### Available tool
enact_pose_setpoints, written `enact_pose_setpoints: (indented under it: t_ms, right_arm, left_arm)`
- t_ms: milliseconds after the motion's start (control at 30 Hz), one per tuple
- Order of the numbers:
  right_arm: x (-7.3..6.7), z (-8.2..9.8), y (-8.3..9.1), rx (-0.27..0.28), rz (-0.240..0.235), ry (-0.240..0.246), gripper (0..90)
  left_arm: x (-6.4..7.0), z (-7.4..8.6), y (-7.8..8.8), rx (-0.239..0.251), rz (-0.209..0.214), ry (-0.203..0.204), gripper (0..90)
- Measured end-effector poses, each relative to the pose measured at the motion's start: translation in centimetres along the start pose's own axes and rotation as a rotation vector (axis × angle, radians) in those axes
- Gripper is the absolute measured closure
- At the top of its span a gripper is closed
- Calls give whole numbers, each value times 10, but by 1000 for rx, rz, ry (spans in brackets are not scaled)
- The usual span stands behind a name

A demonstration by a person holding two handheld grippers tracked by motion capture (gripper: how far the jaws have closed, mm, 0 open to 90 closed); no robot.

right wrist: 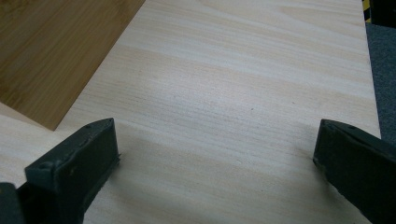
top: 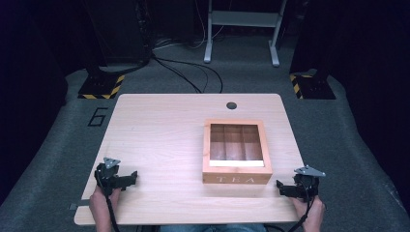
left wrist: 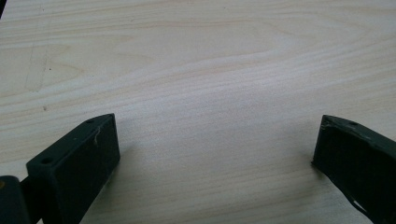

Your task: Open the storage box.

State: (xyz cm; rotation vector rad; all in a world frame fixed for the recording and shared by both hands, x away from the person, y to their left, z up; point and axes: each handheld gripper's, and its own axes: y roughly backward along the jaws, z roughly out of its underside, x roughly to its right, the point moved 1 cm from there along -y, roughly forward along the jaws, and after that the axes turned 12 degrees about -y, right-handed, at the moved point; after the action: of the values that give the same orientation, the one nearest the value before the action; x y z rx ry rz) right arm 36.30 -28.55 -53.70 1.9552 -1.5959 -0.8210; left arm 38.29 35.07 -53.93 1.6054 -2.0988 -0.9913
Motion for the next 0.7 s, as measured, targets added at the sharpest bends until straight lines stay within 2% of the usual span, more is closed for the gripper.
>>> enact_pose_setpoints:
  t_ms: [633,700]
  right_arm:
    - [-1,-1,-1,-5,0,-11,0]
    - [-1,-2,-1,-15,-7,6,0]
  left_arm:
    - [0,0,0,-2,-3,3,4]
    - [0,0,0,-1,-3,3,4]
